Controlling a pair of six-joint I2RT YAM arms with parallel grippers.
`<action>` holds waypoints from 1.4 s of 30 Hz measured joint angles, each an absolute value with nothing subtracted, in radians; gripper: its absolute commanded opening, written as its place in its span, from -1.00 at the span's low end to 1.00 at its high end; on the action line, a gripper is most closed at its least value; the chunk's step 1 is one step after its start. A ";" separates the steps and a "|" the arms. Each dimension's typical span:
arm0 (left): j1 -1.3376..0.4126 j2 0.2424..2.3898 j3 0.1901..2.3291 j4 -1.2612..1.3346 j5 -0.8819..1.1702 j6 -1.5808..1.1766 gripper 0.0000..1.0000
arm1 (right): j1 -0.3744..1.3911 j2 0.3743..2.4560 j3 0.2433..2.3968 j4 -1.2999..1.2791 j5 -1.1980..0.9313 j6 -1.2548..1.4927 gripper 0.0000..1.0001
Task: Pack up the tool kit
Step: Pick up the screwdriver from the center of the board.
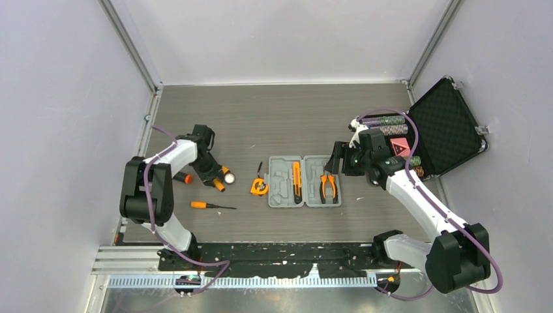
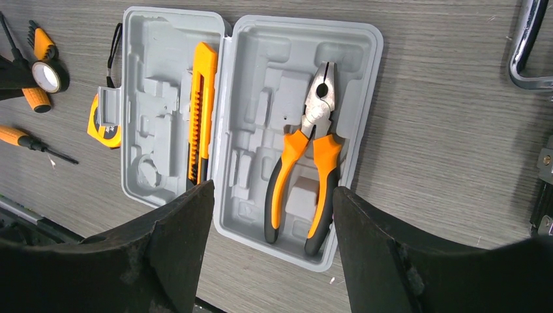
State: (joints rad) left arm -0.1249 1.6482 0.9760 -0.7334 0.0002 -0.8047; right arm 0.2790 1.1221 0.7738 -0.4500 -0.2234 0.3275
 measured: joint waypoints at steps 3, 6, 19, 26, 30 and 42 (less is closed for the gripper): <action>-0.132 1.654 0.980 -0.733 0.014 -0.805 -0.41 | 0.279 1.122 0.773 -0.450 -0.223 0.327 0.43; -0.135 1.654 0.980 -0.730 0.025 -0.806 -0.42 | 0.279 1.122 0.772 -0.450 -0.223 0.327 0.43; -0.163 1.680 0.997 -0.724 0.049 -0.815 -0.55 | 0.279 1.122 0.766 -0.450 -0.223 0.327 0.43; -0.165 1.628 0.998 -0.732 0.020 -0.826 -0.92 | 0.278 1.122 0.764 -0.450 -0.224 0.327 0.43; -0.182 1.537 1.012 -0.751 -0.026 -0.813 -1.00 | 0.278 1.122 0.764 -0.450 -0.224 0.328 0.43; -0.429 1.449 1.185 -0.758 -0.032 -0.773 -1.00 | 0.278 1.106 0.764 -0.450 -0.223 0.332 0.44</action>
State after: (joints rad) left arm -0.4290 1.4490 1.1854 -0.7578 -0.0319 -0.7731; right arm 0.2775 1.1065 0.7635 -0.4496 -0.2230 0.3325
